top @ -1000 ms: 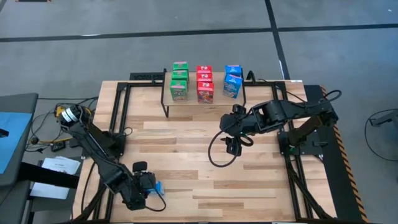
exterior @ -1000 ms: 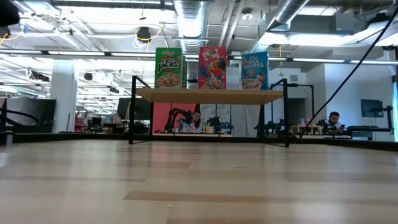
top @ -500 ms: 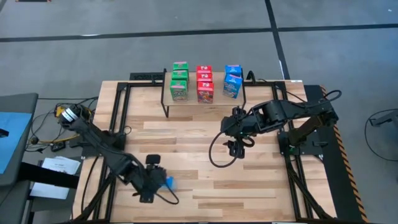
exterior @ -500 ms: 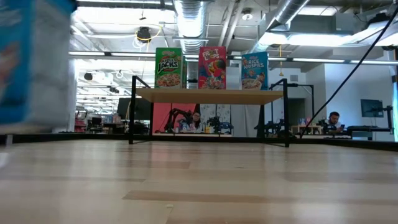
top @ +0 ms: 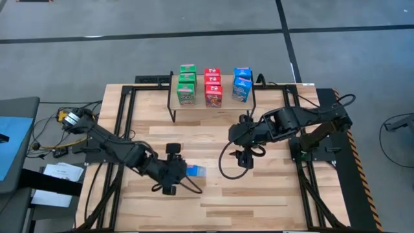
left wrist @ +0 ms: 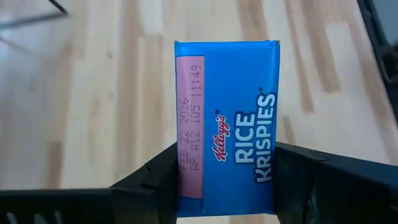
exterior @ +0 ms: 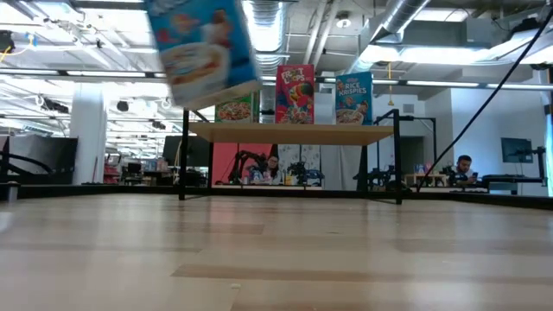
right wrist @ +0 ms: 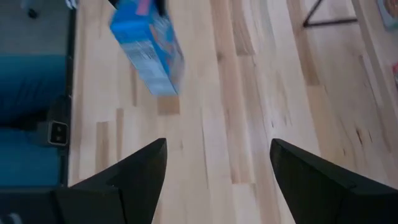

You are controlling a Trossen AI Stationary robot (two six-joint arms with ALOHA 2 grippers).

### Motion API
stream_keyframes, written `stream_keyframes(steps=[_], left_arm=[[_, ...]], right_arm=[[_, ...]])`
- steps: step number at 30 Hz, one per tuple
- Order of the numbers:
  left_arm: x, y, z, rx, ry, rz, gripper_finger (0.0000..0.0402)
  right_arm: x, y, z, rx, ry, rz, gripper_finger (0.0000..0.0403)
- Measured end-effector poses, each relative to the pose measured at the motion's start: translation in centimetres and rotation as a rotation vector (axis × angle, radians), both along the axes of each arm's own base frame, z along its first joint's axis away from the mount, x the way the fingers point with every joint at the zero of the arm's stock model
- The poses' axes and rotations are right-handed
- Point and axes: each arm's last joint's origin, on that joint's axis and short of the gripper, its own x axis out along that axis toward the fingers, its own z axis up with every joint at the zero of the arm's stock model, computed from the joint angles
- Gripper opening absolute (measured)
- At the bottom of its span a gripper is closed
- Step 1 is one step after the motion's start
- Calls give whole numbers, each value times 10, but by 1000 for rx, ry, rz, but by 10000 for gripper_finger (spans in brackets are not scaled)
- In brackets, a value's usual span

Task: Stack cereal on shelf
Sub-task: Put the blue cereal box on the shelf aligned with the other blue cereal boxes

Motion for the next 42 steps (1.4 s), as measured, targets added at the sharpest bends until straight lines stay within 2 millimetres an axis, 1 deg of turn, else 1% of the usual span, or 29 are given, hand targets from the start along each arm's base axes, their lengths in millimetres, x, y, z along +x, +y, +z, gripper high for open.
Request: stream_keyframes(steps=[3,9,15,18,25,32,42], left_arm=[[8,6,6,28,-63,13,171],[25,15,21,50,-227,13,171],[35,20,32,66,-351,-6,171],[39,22,37,81,-404,15,171],[45,33,42,121,-465,103,171],[49,41,47,108,-509,139,171],[52,43,52,106,-560,139,171]], right_arm=[[3,4,3,-2,-45,28,311],[9,10,9,-64,-151,95,311],[11,11,12,-98,-191,139,311],[12,11,13,-113,-204,157,311],[15,12,16,-104,-246,160,311],[15,12,16,-103,-248,161,311],[15,12,16,-100,-249,158,310]])
